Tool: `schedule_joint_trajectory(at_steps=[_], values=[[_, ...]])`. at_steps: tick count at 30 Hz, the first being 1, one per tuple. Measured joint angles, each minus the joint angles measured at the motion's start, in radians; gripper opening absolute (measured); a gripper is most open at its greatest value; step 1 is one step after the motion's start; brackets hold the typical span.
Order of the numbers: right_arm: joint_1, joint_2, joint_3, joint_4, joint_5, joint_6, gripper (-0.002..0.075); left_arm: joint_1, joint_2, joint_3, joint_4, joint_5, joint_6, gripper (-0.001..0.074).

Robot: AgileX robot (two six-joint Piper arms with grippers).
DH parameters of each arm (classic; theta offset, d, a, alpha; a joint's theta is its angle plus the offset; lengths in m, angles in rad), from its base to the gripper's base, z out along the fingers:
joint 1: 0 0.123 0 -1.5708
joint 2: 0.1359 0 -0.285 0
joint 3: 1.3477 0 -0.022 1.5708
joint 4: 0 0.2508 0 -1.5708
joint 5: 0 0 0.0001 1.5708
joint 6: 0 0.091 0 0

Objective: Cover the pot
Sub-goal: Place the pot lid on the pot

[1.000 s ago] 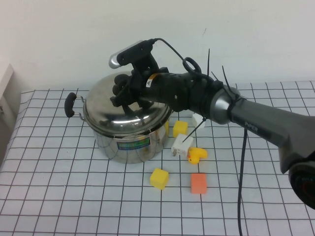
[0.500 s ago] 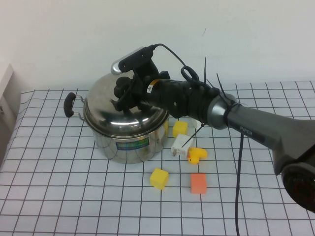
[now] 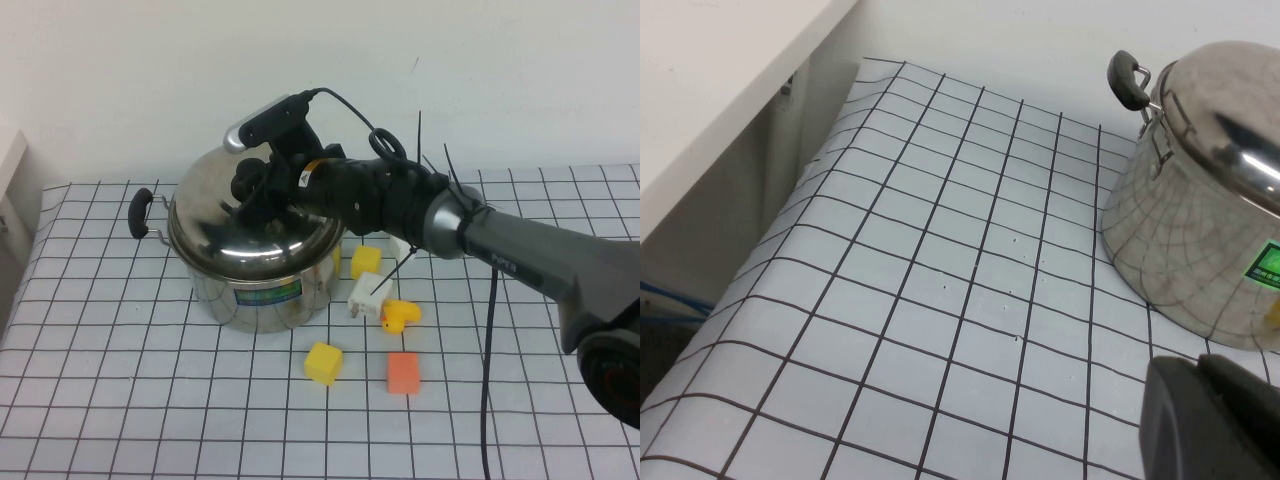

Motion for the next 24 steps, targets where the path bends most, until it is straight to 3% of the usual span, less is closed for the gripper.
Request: schedule_joint_trajectory(at_steps=[24], values=[[0.000, -0.031, -0.011, 0.000, 0.070, -0.002, 0.0344, 0.000, 0.000, 0.000, 0.000, 0.000, 0.000, -0.0003]])
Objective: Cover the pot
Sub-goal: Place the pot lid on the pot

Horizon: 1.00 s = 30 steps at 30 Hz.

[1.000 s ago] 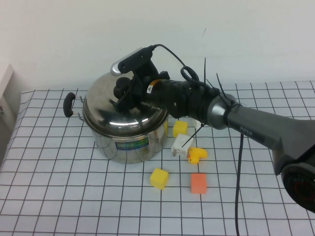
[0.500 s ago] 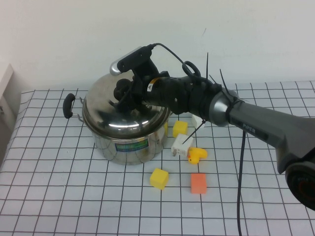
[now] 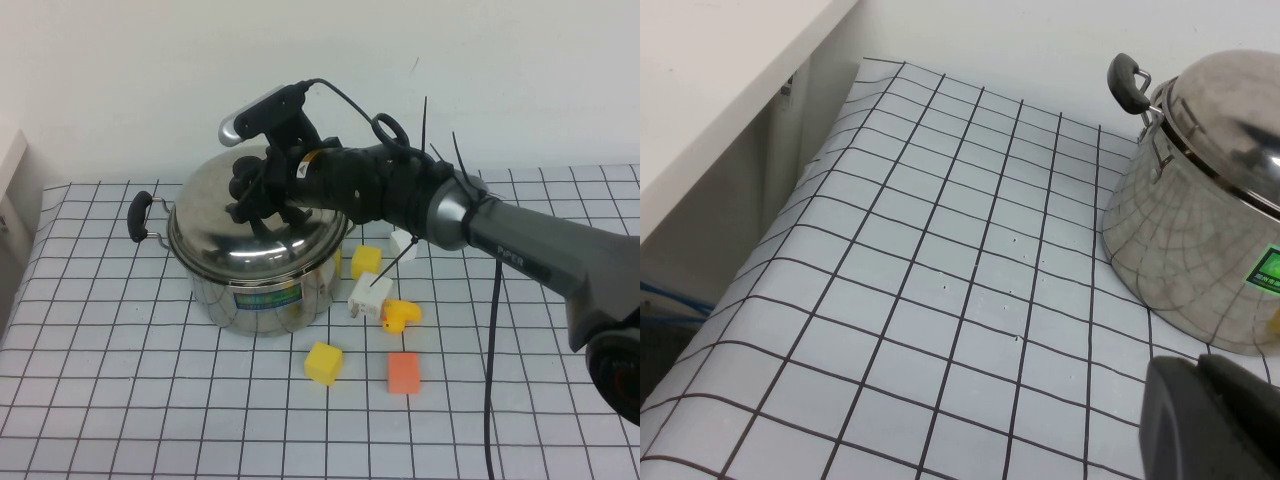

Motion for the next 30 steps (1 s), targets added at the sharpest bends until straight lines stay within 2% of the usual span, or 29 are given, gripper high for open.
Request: schedule_joint_trajectory(at_steps=[30], values=[[0.001, -0.007, 0.000, 0.000, 0.039, 0.000, 0.0344, 0.000, 0.000, 0.000, 0.000, 0.000, 0.000, -0.0003]])
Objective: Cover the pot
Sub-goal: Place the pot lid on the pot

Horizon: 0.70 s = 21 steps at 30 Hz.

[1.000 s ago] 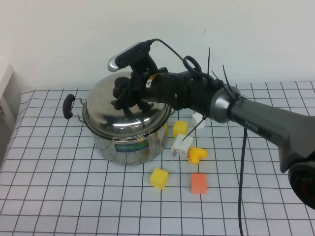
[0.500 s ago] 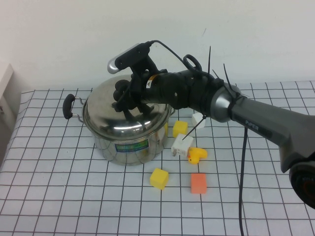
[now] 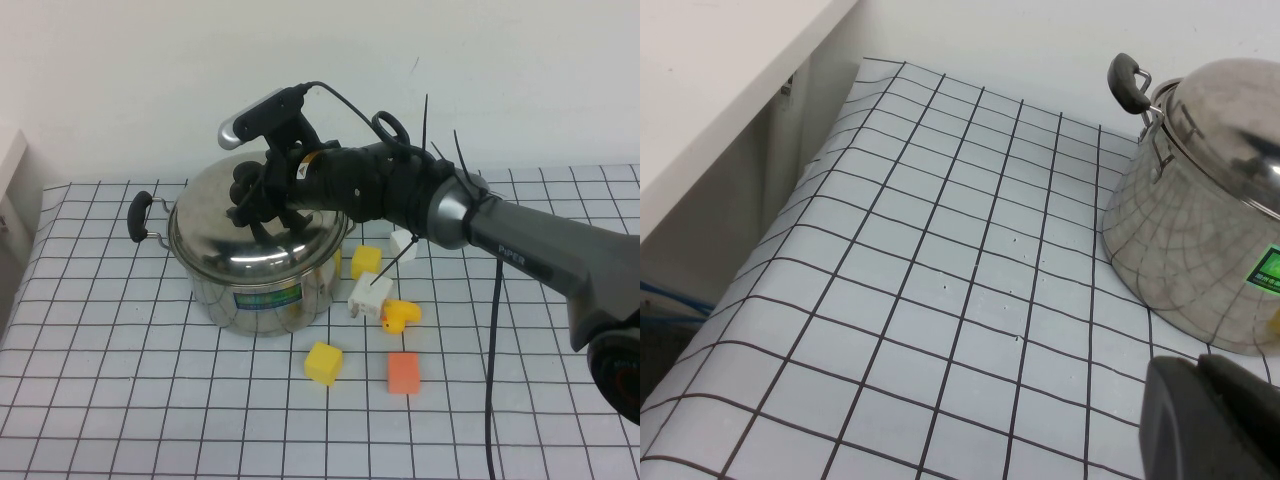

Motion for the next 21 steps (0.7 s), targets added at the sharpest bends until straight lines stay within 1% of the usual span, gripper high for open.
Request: schedule_joint_trajectory(at_steps=[6, 21], values=[[0.000, 0.000, 0.000, 0.000, -0.042, 0.000, 0.0344, 0.000, 0.000, 0.000, 0.000, 0.000, 0.000, -0.0003], [0.000, 0.030, -0.002, 0.000, -0.049, -0.011, 0.0344, 0.000, 0.000, 0.000, 0.000, 0.000, 0.000, -0.0003]])
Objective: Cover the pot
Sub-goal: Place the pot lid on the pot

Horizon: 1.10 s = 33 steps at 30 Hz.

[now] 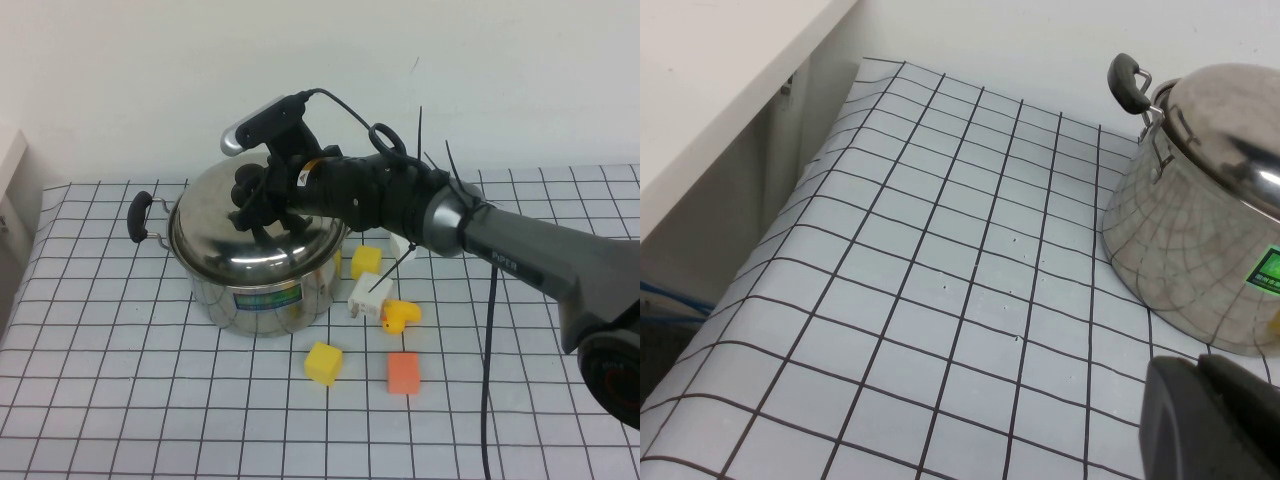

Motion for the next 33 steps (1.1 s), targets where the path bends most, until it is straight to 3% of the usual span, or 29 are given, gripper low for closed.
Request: schedule_joint_trajectory(at_steps=[9, 15, 20, 24, 29, 33], values=[[0.000, 0.004, -0.002, 0.002, 0.000, 0.002, 0.0347, 0.000, 0.000, 0.000, 0.000, 0.000, 0.000, -0.0003], [0.000, 0.008, -0.003, 0.014, 0.000, 0.004, 0.0555, 0.000, 0.000, 0.000, 0.000, 0.000, 0.000, -0.0003], [0.000, -0.054, -0.003, 0.011, 0.042, 0.023, 0.0598, 0.000, 0.000, 0.000, 0.000, 0.000, 0.000, -0.0003], [0.002, -0.159, -0.003, -0.040, 0.140, 0.089, 0.0533, 0.000, 0.000, 0.000, 0.000, 0.000, 0.000, -0.0003], [0.011, -0.338, 0.099, -0.125, 0.176, 0.169, 0.0313, 0.000, 0.000, 0.000, 0.000, 0.000, 0.000, -0.0003], [0.021, -0.516, 0.298, -0.141, 0.096, 0.182, 0.0118, 0.000, 0.000, 0.000, 0.000, 0.000, 0.000, -0.0003]])
